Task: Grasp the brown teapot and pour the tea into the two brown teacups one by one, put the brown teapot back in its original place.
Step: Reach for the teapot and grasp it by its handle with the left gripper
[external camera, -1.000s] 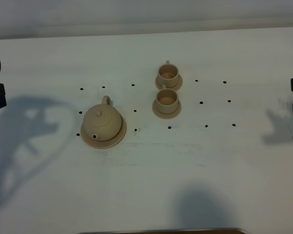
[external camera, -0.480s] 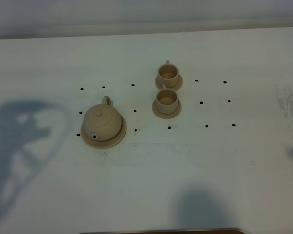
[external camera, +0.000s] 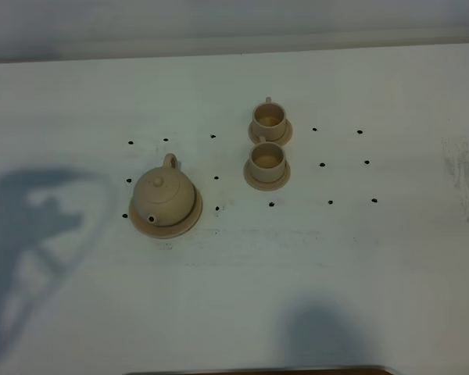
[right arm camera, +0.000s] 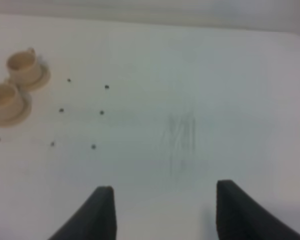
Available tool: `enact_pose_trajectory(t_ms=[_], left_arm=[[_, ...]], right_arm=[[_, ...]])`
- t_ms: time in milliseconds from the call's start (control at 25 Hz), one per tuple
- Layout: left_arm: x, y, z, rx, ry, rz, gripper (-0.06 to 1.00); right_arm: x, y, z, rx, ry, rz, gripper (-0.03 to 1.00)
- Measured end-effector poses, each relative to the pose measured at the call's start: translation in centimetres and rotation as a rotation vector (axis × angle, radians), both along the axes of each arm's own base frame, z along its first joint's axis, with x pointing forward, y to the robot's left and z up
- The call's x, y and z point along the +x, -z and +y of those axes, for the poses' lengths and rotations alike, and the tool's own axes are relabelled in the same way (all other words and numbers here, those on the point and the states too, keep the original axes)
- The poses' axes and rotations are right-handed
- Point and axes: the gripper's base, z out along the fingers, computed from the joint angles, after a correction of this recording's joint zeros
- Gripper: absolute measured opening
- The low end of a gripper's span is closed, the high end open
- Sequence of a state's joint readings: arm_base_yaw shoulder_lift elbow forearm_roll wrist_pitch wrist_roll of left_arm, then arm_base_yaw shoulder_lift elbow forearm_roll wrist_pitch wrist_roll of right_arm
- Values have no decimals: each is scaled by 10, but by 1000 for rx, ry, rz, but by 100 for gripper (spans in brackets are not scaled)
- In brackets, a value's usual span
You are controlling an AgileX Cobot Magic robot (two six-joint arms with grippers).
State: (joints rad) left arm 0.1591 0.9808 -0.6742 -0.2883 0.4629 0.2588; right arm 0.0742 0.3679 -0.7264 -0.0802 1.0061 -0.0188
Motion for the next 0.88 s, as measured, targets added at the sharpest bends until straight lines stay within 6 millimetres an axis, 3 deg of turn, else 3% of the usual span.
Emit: enact_pose_trajectory(t_ms=[400, 760, 880], left_arm=[[18, 20, -4, -21, 23, 90, 56], [37, 38, -4, -48, 3, 127, 56], [46, 39, -13, -31, 67, 136, 56]], right_arm=[[-34, 36, -3, 52, 0, 7, 44], [-35, 54, -3, 55, 6, 64, 44], [-38, 56, -3, 61, 7, 42, 44]])
